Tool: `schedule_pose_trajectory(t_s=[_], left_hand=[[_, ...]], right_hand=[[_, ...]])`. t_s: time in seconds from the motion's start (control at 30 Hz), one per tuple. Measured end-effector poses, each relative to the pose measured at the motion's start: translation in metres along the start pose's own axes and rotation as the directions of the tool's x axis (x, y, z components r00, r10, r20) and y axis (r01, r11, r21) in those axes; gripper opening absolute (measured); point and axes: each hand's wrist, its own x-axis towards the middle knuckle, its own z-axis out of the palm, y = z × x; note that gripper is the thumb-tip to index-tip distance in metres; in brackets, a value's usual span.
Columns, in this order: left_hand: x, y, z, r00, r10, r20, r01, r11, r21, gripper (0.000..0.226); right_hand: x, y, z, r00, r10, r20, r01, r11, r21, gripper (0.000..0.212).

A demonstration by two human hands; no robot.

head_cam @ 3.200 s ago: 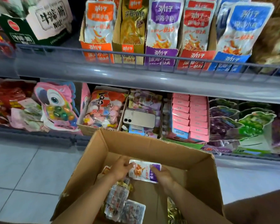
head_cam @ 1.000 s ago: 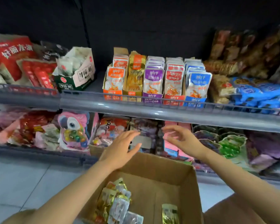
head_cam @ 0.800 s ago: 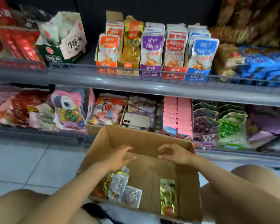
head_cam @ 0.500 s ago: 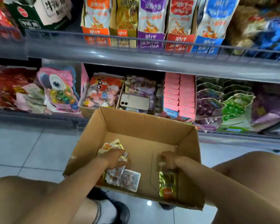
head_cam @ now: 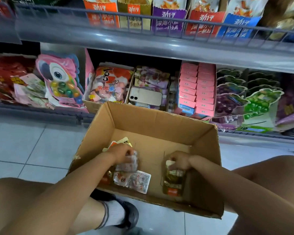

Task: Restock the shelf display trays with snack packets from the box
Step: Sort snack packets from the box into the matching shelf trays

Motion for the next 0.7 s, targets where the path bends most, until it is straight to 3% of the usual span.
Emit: schedule_pose_trajectory(t_s=[0.07,0.13,0.2,0.27,0.33,0.4,0.47,0.5,0.57,0.7], left_hand=[[-0.006,0.002,-0.010,0.989,-0.060,-0.131,0.035,0.982,-0.185,0.006],[-0.010,0.001,-0.020,0.956,-0.127,-0.265,0.028,0.937,-0.347,0.006],[-0.015,0.002,-0.032,0.902,-0.229,-0.365,-0.004,0.843,-0.537,0.008],[-0.022,0.008,-0.043,0.861,-0.366,-0.352,-0.032,0.652,-0.757,0.010],[-0.029,0.020,-0.051,0.853,-0.455,-0.253,-0.051,0.411,-0.910,0.013],[-0.035,0.034,-0.057,0.858,-0.480,-0.182,-0.085,0.216,-0.973,0.018],[-0.043,0.049,-0.063,0.872,-0.467,-0.146,-0.135,0.058,-0.989,0.021],[-0.047,0.056,-0.066,0.884,-0.446,-0.141,-0.157,0.003,-0.988,0.024],[-0.056,0.069,-0.071,0.892,-0.417,-0.175,-0.193,0.000,-0.981,0.033],[-0.073,0.092,-0.081,0.882,-0.391,-0.263,-0.270,0.038,-0.962,0.044]], right_hand=[[0.000,-0.006,-0.003,0.995,-0.049,-0.082,0.065,0.978,0.197,0.006],[0.000,-0.010,-0.009,0.978,-0.027,-0.205,0.107,0.915,0.390,0.008],[-0.005,-0.013,-0.020,0.951,0.021,-0.307,0.180,0.772,0.609,0.008],[-0.017,-0.019,-0.032,0.930,0.011,-0.367,0.297,0.565,0.770,0.009],[-0.028,-0.028,-0.039,0.917,0.011,-0.398,0.370,0.348,0.862,0.012],[-0.037,-0.035,-0.040,0.912,0.057,-0.407,0.395,0.146,0.907,0.011],[-0.045,-0.042,-0.039,0.906,0.117,-0.406,0.406,0.028,0.914,0.008],[-0.049,-0.046,-0.037,0.900,0.136,-0.413,0.417,0.002,0.909,0.010],[-0.059,-0.054,-0.032,0.886,0.128,-0.446,0.446,0.033,0.895,0.017],[-0.076,-0.064,-0.031,0.834,0.058,-0.549,0.519,0.254,0.816,0.025]])
